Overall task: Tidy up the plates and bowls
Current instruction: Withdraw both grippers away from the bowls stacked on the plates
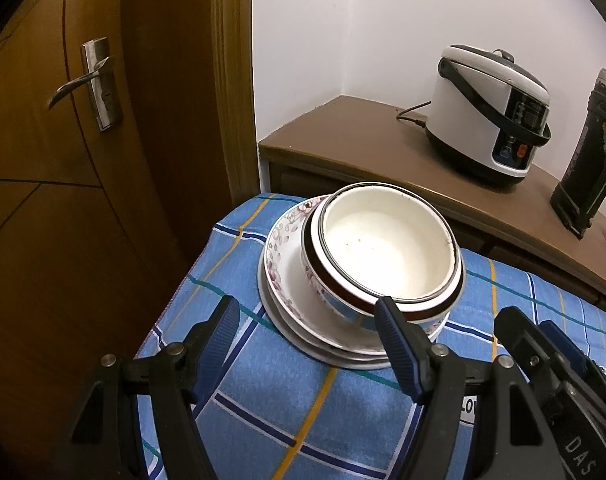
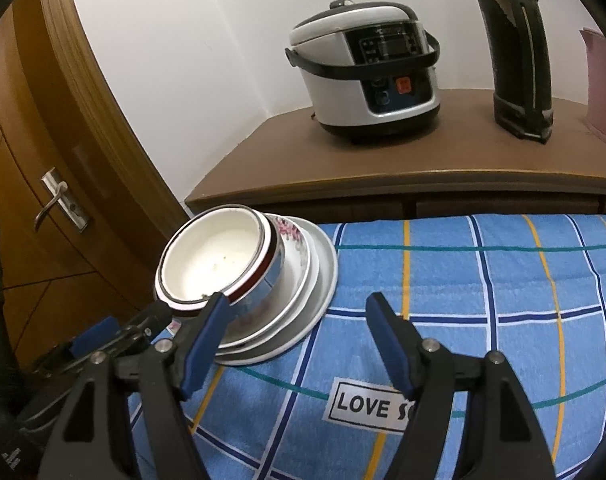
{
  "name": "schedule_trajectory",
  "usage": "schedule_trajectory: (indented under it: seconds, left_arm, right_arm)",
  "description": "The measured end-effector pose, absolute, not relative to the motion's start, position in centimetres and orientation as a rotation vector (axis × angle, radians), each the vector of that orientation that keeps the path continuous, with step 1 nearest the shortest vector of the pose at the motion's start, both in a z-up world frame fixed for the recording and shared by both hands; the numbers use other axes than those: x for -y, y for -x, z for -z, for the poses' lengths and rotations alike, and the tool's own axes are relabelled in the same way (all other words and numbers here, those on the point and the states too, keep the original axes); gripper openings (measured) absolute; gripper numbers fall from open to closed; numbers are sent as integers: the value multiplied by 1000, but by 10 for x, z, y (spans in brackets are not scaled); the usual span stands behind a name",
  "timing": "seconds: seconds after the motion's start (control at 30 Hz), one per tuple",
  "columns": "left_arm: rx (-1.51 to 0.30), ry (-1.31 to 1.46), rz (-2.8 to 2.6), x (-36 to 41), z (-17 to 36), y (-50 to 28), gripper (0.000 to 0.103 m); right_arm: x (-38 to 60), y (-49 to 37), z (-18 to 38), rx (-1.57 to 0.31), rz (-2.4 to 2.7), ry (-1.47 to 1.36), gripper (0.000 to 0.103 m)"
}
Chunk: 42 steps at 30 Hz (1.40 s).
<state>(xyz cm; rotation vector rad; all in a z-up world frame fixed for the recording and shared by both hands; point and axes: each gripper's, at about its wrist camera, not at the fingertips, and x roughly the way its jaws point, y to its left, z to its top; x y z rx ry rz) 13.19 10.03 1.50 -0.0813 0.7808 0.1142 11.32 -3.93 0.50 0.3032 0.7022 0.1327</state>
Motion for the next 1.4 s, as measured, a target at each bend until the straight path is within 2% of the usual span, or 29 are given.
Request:
schedule_trajectory:
  seconds: [0.4,0.67,0.9,1.03,1.1,1.17,1.4]
  left_arm:
    - [-779,67,-124,-102,-9,-118,72]
    - [-732,61,-134,-108,-11,-98,72]
    - [-704,50,-128,-107,-14,-81,72]
    - [-679,49,-114,-106,-16,-67,72]
    - [-656,43,-110,-104,-19,-59,73]
    - [-630,43,-110,-104,-22,-51,81]
    - [-569,59,-100,-104,-36,-27,85]
  right_arm:
    - [36,-100,0,-683,-167,-291,73]
    - [36,-84,-1,-640,-163,-278,88]
    - [36,-69,0,-632,-166,-272,90]
    - [40,-54,-4,-597,-157,-271,94]
    - [42,-46,-8,-569,-147,-270,97]
    - [45,-37,-13,-536,-139,-271,99]
    - [47,-5,-27,-450,-126,-259,103]
